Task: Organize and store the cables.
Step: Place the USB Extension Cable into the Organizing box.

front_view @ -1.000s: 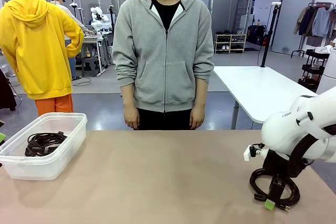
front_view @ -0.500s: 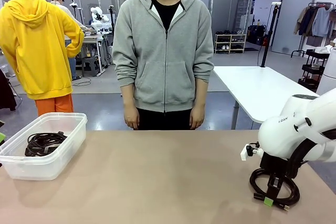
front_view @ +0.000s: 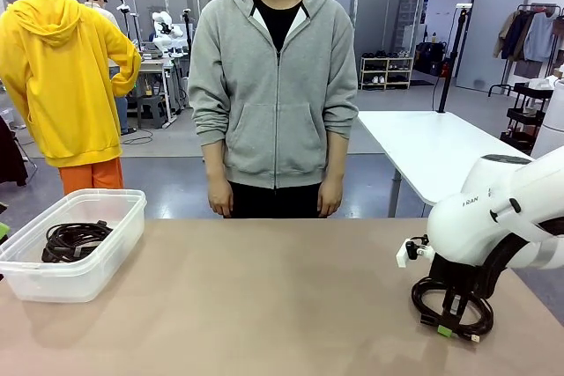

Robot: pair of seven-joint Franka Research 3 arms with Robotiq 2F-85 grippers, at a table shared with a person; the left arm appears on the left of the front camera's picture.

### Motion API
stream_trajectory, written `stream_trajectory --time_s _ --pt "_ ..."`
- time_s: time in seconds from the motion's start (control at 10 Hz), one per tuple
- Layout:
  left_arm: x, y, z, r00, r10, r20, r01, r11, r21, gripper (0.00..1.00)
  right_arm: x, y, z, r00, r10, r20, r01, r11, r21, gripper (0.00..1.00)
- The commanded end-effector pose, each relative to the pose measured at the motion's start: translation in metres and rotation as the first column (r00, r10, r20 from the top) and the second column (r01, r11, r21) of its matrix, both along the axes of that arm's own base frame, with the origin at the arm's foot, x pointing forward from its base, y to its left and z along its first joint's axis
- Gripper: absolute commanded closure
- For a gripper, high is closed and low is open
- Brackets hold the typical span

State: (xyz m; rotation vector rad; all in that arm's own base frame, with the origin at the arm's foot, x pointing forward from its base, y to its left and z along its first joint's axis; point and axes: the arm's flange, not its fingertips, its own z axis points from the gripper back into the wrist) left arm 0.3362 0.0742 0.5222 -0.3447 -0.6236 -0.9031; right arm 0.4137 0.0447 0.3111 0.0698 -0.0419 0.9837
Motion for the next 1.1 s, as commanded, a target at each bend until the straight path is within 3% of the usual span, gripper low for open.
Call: stream_trajectory --time_s 0.0,0.4,0.6,1.0 --pt "0.003 0.000 0.004 1.000 0.012 -0.004 -0.012 1.000 0.014 0.00 -0.039 0.011 0.030 0.998 0.024 0.063 -0.022 0.999 -0.040 1.00" --pt "0.003 0.000 0.004 1.000 0.012 -0.004 -0.012 1.000 0.014 0.00 -0.031 0.046 0.092 0.982 0.153 0.108 -0.145 0.986 -0.079 1.00" --pt "0.003 0.000 0.004 1.000 0.012 -0.004 -0.012 1.000 0.014 0.00 -0.024 0.081 0.101 0.968 0.228 0.101 -0.221 0.972 -0.078 1.00" --pt "0.003 0.000 0.004 1.000 0.012 -0.004 -0.012 1.000 0.014 0.00 0.007 0.201 0.097 0.918 0.381 0.109 -0.376 0.924 -0.068 1.00"
